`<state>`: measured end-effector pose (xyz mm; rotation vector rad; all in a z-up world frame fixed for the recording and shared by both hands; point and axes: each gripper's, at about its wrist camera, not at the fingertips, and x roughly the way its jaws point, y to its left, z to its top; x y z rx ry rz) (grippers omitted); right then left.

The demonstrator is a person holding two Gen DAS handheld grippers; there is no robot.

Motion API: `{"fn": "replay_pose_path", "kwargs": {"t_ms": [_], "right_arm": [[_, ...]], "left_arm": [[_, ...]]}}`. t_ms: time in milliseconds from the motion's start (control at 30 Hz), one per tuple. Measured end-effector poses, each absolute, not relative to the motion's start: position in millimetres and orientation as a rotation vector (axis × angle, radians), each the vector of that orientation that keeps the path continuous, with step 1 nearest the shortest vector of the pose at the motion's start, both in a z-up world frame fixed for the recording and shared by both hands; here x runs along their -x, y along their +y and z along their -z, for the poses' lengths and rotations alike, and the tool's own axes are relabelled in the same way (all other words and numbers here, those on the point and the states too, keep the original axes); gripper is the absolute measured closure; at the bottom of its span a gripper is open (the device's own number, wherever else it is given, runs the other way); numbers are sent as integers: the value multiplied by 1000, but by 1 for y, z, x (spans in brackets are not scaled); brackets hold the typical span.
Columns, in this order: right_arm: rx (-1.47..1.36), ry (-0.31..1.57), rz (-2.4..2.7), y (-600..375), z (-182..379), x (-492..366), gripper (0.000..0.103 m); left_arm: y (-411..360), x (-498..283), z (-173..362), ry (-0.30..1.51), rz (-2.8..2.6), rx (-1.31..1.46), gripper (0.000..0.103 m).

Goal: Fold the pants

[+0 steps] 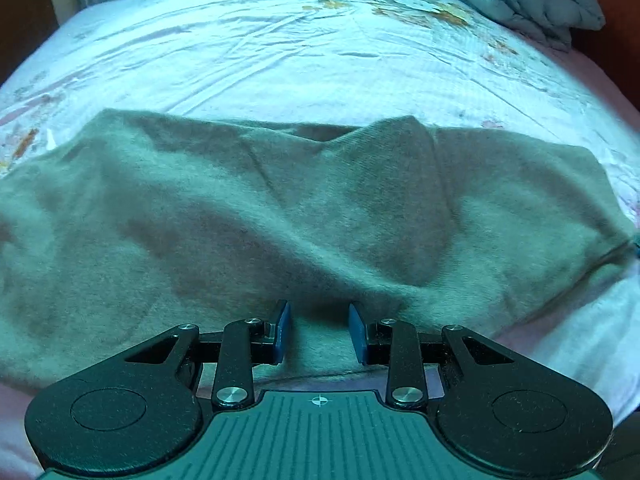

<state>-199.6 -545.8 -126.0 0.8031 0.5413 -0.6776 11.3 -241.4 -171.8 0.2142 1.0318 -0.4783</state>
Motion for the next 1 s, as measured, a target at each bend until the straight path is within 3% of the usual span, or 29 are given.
{"fn": "replay_pose_path", "kwargs": {"t_ms": [33,133,267,333,633,733,833,1000], "right_arm": [[-824,542,676,-550,127,198,84],[-937,521,680,-564,136,197,75],[-969,537,699,-570,144,188,80],[-917,520,697,-566,139,181,102],[-782,435,747,-547,107,206,103],[-792,550,778,-551,133,204,103],[-788,581,782,-556,142,204,92],[-805,554,740,-565,135,207,90]], "left_arm": [[-241,-10,171,1035,482,-210,70],[-241,-6,170,1044,498,-191,70],[-247,-5,171,1038,504,-218,70],[-249,-6,171,1039,500,-223,70],[-249,-10,173,1041,441,-205,70],[-252,-13,173,1045,458,-232,70],[-244,-28,163,1060,469,-175,70],[-246,-80,152,1059,485,-146,69]]}}
